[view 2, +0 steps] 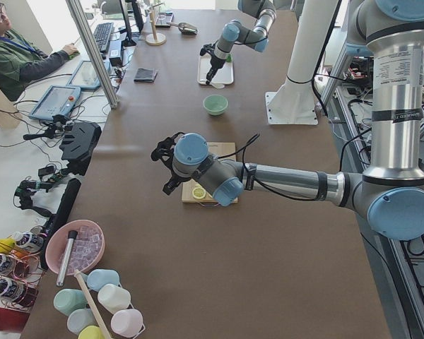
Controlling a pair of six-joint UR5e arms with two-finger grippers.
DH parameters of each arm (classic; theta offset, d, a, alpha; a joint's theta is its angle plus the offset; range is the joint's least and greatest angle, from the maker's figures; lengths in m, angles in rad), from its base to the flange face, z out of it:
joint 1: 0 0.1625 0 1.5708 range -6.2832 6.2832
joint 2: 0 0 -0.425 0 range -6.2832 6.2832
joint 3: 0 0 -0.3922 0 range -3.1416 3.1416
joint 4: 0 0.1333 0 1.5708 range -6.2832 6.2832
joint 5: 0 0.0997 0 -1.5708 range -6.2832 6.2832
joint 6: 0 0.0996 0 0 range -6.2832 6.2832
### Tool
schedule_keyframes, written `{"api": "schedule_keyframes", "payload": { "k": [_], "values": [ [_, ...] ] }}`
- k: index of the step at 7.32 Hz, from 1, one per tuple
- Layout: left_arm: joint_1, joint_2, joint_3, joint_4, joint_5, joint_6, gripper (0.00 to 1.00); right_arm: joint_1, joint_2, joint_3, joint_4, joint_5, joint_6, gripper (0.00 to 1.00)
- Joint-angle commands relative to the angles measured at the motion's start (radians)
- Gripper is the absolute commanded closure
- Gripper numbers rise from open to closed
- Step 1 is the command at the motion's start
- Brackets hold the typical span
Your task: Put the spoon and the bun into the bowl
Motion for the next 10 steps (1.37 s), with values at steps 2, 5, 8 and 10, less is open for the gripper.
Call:
{"api": "schedule_keyframes", "payload": {
  "k": [2, 5, 8, 10],
  "values": [
    [0.002, 0.002, 0.002, 0.001, 0.0, -0.001, 0.01, -0.09, 0.149, -0.155, -0.048, -0.171, 0.232, 1.0],
    [0.017, 0.002, 0.005, -0.001, 0.0, 0.0, 0.01, -0.133, 0.164, -0.152, -0.107, -0.24, 0.232, 0.36],
    [0.043, -0.001, -0.007, -0.002, 0.0, -0.093, 0.01, -0.098, 0.161, -0.084, -0.165, -0.254, 0.061, 0.0],
    [0.229, -0.015, -0.051, -0.128, 0.166, -0.399, 0.01, 0.044, 0.038, 0.036, -0.063, -0.019, -0.233, 0.0]
  ]
}}
